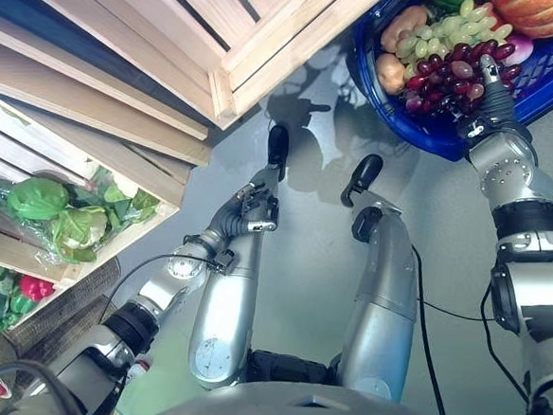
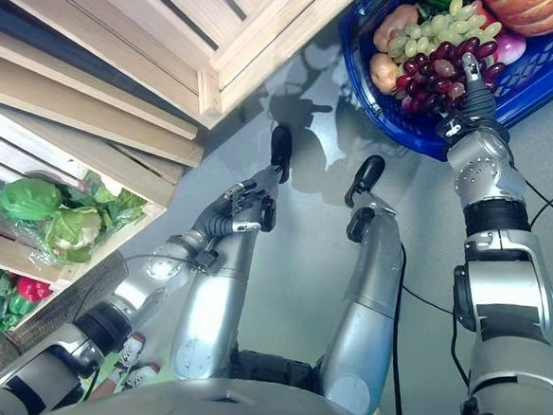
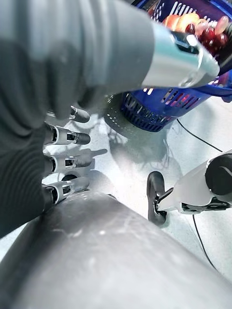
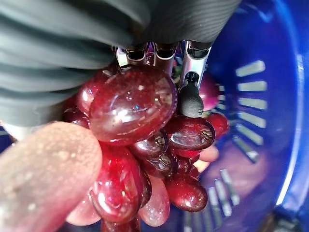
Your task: Pick up fruits and vegetables into the basket
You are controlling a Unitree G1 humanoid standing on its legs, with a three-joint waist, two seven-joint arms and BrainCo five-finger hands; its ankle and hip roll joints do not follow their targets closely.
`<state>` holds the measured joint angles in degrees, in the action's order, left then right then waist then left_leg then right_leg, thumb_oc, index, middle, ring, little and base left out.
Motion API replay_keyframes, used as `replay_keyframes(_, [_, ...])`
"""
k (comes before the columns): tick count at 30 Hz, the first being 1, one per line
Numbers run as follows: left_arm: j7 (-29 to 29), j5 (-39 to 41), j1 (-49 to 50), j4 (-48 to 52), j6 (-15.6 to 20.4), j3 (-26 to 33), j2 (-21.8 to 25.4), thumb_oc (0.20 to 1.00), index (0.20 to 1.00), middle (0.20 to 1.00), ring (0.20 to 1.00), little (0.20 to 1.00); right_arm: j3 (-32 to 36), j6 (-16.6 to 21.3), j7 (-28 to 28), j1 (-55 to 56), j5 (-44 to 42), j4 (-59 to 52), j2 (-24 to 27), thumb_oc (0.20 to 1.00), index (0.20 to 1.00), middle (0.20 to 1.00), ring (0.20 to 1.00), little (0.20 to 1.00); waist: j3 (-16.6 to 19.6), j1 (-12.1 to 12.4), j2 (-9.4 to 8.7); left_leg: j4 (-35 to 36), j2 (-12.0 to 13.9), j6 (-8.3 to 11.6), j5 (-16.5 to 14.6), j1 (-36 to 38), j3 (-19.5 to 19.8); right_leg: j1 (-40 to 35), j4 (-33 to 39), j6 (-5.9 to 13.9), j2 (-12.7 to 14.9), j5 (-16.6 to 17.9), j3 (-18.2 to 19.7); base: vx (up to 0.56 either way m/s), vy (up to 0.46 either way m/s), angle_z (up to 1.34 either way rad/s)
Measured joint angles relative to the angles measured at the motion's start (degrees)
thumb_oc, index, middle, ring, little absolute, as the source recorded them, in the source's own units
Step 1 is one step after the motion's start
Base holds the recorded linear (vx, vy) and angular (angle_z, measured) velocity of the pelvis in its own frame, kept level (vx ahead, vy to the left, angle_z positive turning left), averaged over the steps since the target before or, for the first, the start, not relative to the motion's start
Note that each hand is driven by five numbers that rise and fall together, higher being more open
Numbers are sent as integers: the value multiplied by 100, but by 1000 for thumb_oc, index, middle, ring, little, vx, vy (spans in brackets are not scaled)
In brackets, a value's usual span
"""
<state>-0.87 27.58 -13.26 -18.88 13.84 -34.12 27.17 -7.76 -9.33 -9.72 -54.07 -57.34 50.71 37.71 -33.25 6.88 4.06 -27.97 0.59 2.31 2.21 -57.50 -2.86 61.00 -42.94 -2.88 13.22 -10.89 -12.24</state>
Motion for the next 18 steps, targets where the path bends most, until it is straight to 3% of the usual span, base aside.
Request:
replay_keyframes(9, [-105, -3, -95, -4, 157, 7, -31, 1000, 1000, 1000, 1000, 1000, 27, 57, 308, -72, -219, 338, 29, 200, 200, 200, 200, 200, 2, 74, 33, -175, -50, -13, -8, -312, 48, 282, -142, -14, 21, -23, 0, 1, 1, 1])
replay_keyframes(10, [-105, -3, -96, -5, 157, 6, -32, 1000, 1000, 1000, 1000, 1000, 27, 91, 270, -62, -218, 339, 22, 1000, 1000, 1000, 1000, 1000, 2, 74, 33, -181, -50, -14, -7, -314, 48, 283, -147, -24, 21, -28, 1, 0, 0, 0])
replay_keyframes(14, [-104, -7, -96, -26, 186, 10, -54, 1000, 1000, 1000, 1000, 1000, 74, 218, 140, -16, -212, 340, -11, 1000, 1000, 1000, 1000, 1000, 3, 80, 35, -213, -53, -14, -7, -313, 49, 282, -163, -12, 22, -19, 12, -10, 33, -1])
replay_keyframes(18, [-105, -21, -96, -114, 257, 13, -104, 1000, 1000, 1000, 1000, 1000, 78, 656, -156, 0, -198, 339, -101, 1000, 1000, 1000, 1000, 1000, 8, 79, 47, -267, -54, -26, -25, -289, 45, 239, -164, -9, 16, -16, 28, -33, 51, -2])
